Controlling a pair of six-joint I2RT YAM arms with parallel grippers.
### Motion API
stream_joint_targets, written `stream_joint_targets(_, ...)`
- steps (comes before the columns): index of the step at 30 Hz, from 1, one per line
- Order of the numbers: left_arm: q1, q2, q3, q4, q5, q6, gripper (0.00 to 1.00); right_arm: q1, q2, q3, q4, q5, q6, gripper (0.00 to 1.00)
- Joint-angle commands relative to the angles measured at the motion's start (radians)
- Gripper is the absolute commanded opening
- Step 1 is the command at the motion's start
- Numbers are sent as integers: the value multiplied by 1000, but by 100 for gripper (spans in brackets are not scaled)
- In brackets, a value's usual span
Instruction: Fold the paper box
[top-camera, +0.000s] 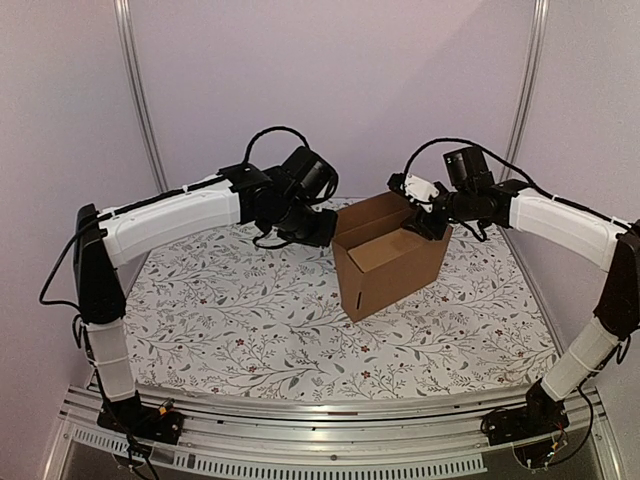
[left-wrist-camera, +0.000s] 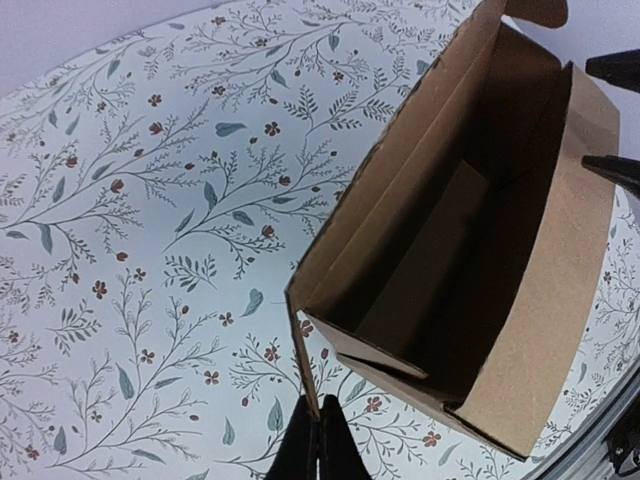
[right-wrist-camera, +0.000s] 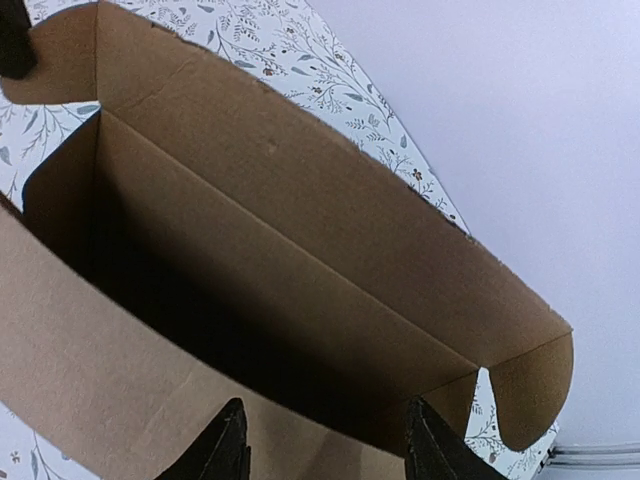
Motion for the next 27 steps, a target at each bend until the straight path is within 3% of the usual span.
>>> stream_joint_targets(1,-25,21,33,-3,-6,-5,0,29,86,65,68,79,73,52)
stream_joint_targets(5,-25,27,42,-6,-13,-2,0,33,112,83,71,110,87,53)
stream_joint_targets(8,-24,39,51,-17,-20,5,0,12,60,86,21,49,91,54)
stream_joint_targets(14,-24,64,67,-12,-19,21,0,-60,-81,127,-240,-164,33,57)
stream_joint_targets(21,-23,66,74,-9,-23,36,0,-90,-122,10,-434,-225,-97,55)
stream_joint_targets(27,-22,71,95,-7,-22,38,1,-89,-72,-98,-387,-220,-157,49)
